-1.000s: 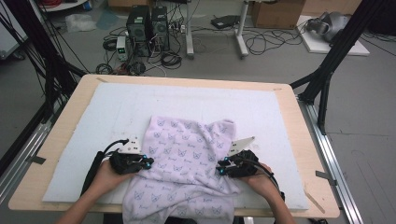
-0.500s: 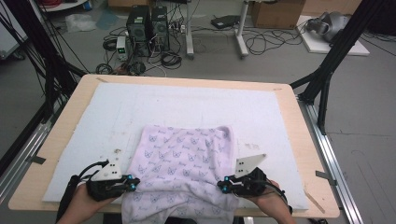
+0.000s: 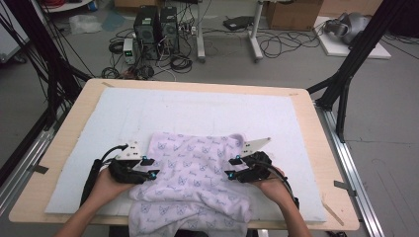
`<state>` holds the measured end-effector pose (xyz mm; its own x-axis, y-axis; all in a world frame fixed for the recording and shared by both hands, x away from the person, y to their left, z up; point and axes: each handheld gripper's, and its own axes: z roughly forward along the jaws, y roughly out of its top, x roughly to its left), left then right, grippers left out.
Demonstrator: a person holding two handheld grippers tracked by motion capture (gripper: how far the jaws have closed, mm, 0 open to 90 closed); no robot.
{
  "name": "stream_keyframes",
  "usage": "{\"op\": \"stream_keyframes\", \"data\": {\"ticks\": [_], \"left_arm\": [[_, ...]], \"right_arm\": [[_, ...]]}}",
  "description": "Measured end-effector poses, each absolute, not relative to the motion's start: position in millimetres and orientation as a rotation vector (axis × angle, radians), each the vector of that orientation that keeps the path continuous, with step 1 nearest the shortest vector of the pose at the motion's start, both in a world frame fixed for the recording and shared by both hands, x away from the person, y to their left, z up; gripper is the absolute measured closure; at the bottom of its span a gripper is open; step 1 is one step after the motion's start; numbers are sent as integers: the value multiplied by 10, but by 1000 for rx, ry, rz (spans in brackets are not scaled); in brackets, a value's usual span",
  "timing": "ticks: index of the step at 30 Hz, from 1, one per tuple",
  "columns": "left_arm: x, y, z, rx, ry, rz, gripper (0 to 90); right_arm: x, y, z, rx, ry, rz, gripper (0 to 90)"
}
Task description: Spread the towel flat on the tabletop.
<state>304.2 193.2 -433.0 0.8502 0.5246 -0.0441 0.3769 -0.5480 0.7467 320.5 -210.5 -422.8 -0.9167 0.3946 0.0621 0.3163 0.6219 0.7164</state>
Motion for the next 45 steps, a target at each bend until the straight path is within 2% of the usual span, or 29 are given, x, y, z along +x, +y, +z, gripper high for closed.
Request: {"op": "stream_keyframes", "data": {"ticks": [2,3,4,6,7,13,16,20,22,25,30,34,35,37,38,39,45], "left_arm": [[3083,1895,-4403,2249,643,204,590],[3073,1896,-4414,2237,628,230,617],[3069,1900,-4414,2232,632,223,680],[3058,1902,-4413,2234,619,216,813],[3048,1895,-4406,2245,610,218,853],[2896,1942,-4286,2229,611,246,881],[2718,2048,-4223,2214,598,237,882],[2480,2151,-4203,2205,568,208,878],[2461,2168,-4177,2202,563,214,822],[2562,2159,-4131,2169,604,255,622],[2870,2026,-4173,2154,599,262,564],[3110,1874,-4337,2227,628,247,540],[3137,1848,-4375,2241,638,238,544],[3136,1835,-4393,2252,630,244,648],[3129,1847,-4378,2258,627,248,802],[3125,1859,-4365,2260,632,234,847],[2855,2018,-4297,2256,621,207,872]], "right_arm": [[3251,-2064,-4314,627,2775,1131,559],[3259,-2051,-4338,630,2791,1114,634],[3264,-2028,-4371,608,2805,1091,679],[3272,-2017,-4375,592,2824,1121,865],[3274,-2005,-4381,581,2831,1124,873],[3177,-2025,-4281,551,2818,1178,884],[2995,-2053,-4168,478,2801,1223,884],[2715,-2117,-4202,445,2836,1303,870],[2666,-2152,-4194,445,2816,1361,814],[2757,-2216,-4090,492,2728,1372,702],[3064,-2156,-4092,540,2704,1270,571],[3265,-2016,-4310,562,2765,1129,574],[3279,-2004,-4332,562,2773,1118,593],[3300,-1966,-4385,558,2785,1112,710],[3302,-1965,-4380,549,2803,1120,802],[3296,-1956,-4374,540,2810,1118,843],[3135,-1967,-4244,472,2843,1194,865]]}}
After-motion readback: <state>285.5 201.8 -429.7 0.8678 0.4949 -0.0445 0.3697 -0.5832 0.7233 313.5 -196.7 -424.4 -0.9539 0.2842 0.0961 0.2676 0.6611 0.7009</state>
